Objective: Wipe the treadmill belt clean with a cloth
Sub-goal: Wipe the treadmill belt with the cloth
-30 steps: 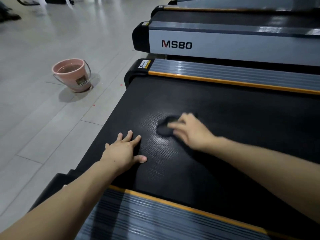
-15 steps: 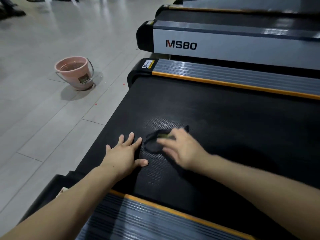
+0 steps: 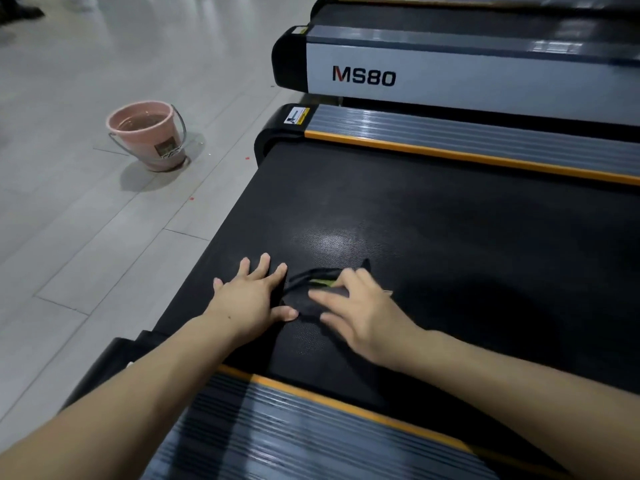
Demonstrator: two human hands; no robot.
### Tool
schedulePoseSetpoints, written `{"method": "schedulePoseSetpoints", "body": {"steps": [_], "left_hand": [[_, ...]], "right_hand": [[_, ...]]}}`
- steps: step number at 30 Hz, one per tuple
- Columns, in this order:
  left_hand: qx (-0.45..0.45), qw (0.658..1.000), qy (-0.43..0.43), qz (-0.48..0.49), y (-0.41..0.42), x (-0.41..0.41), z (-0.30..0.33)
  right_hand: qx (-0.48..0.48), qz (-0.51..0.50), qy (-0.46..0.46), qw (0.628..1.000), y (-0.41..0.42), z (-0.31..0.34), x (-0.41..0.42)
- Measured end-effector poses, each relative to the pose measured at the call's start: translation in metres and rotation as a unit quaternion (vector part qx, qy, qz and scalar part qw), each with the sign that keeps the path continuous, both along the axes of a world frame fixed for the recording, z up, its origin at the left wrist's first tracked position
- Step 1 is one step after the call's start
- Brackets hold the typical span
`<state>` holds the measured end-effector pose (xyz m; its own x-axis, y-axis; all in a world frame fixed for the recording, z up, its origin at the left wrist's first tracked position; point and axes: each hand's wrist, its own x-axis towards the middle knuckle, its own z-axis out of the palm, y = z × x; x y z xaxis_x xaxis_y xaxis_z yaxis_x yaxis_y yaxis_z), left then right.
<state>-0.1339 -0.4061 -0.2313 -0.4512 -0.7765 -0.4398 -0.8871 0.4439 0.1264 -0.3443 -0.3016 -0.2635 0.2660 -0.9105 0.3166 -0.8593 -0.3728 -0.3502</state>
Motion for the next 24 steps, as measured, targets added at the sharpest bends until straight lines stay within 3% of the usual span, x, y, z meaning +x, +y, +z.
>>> {"method": "schedulePoseSetpoints", "body": {"steps": [3,5,8,10,14,16,19,20,22,24], "left_hand": [[0.011,1.000,0.005,0.002,0.000,0.001,0.002],[0.011,1.000,0.008,0.000,0.000,0.002,0.005],[0.007,1.000,0.022,0.006,0.000,0.004,0.003],[0.001,0.999,0.031,0.010,0.002,0.005,0.002],[-0.015,0.999,0.028,0.005,0.014,0.010,0.005],[-0.042,0.999,0.024,-0.004,0.025,0.012,0.004],[-0.071,0.997,0.034,-0.011,0.052,0.018,0.003],[-0.074,0.997,0.035,-0.013,0.059,0.019,0.003],[-0.061,0.998,0.028,-0.014,0.071,0.022,0.004],[-0.036,0.999,0.024,-0.003,0.080,0.023,0.007]], "right_hand": [[-0.009,0.035,0.050,0.998,-0.024,-0.003,-0.028],[-0.034,-0.059,0.064,0.996,-0.066,-0.006,-0.056],[0.012,-0.256,0.039,0.966,-0.103,0.000,-0.077],[0.028,-0.275,0.034,0.961,-0.090,0.001,-0.060],[0.002,-0.062,0.025,0.998,0.017,0.004,-0.021],[0.018,0.044,0.036,0.998,0.061,0.007,-0.023],[0.041,0.118,0.084,0.989,0.051,0.010,-0.050],[0.034,0.092,0.090,0.991,0.033,0.008,-0.062],[-0.006,-0.078,0.071,0.994,-0.006,0.009,-0.090],[0.043,-0.250,0.045,0.966,-0.027,0.014,-0.110]]}}
